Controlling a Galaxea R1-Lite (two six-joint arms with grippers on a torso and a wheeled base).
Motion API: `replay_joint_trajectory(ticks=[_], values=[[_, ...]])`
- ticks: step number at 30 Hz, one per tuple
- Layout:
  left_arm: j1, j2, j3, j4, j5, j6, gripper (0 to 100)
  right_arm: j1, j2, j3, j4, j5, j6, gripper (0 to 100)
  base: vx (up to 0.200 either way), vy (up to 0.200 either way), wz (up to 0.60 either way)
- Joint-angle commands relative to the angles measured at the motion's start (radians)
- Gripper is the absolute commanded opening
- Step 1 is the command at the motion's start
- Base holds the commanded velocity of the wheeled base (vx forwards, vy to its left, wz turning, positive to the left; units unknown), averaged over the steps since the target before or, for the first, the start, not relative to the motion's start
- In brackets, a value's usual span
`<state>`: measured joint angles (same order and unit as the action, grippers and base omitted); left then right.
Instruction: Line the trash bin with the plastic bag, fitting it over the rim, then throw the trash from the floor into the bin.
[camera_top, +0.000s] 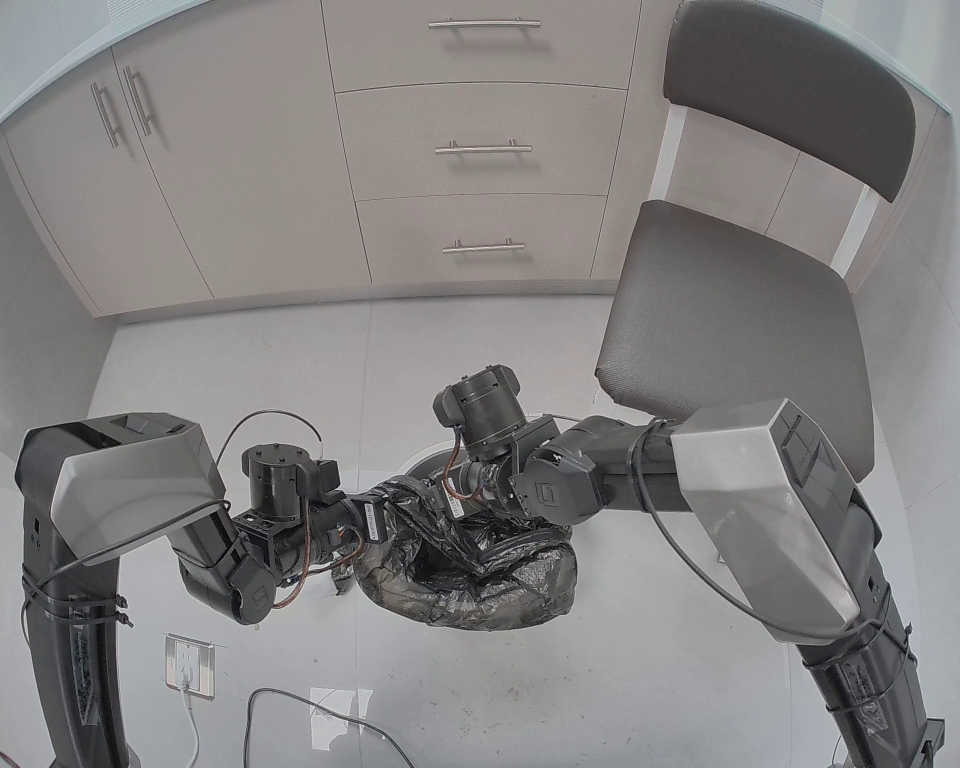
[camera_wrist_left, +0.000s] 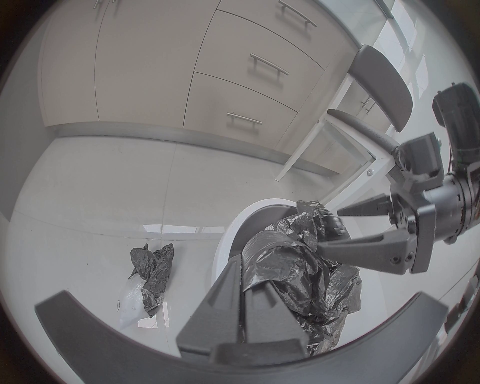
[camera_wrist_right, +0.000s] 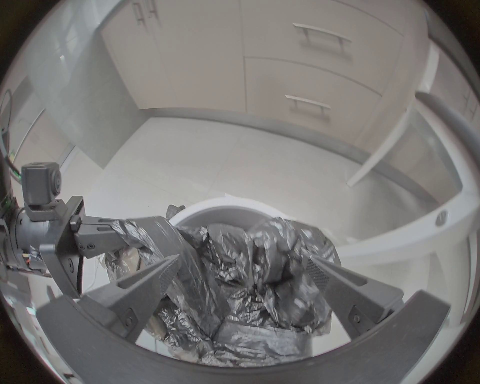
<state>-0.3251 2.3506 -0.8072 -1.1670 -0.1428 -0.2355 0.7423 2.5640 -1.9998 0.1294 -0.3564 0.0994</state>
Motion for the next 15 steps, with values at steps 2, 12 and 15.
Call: replay_joint_trajectory(ticks=[2, 12, 15], values=[[0.0, -0.002, 0.002, 0.0, 0.0, -0.001, 0, 0.006, 0.035, 0.0, -0.091, 0.0, -0.109, 100, 0.0, 0.0, 0.0], [0.0, -0.002, 0.002, 0.0, 0.0, 0.001, 0, -0.012, 0.047, 0.0, -0.192, -0.012, -0.253, 100, 0.0, 0.0, 0.0], [0.0, -0.004, 0.002, 0.0, 0.0, 0.001, 0, -0.026, 0.047, 0.0, -0.235, -0.012, -0.277, 100, 0.0, 0.0, 0.0]])
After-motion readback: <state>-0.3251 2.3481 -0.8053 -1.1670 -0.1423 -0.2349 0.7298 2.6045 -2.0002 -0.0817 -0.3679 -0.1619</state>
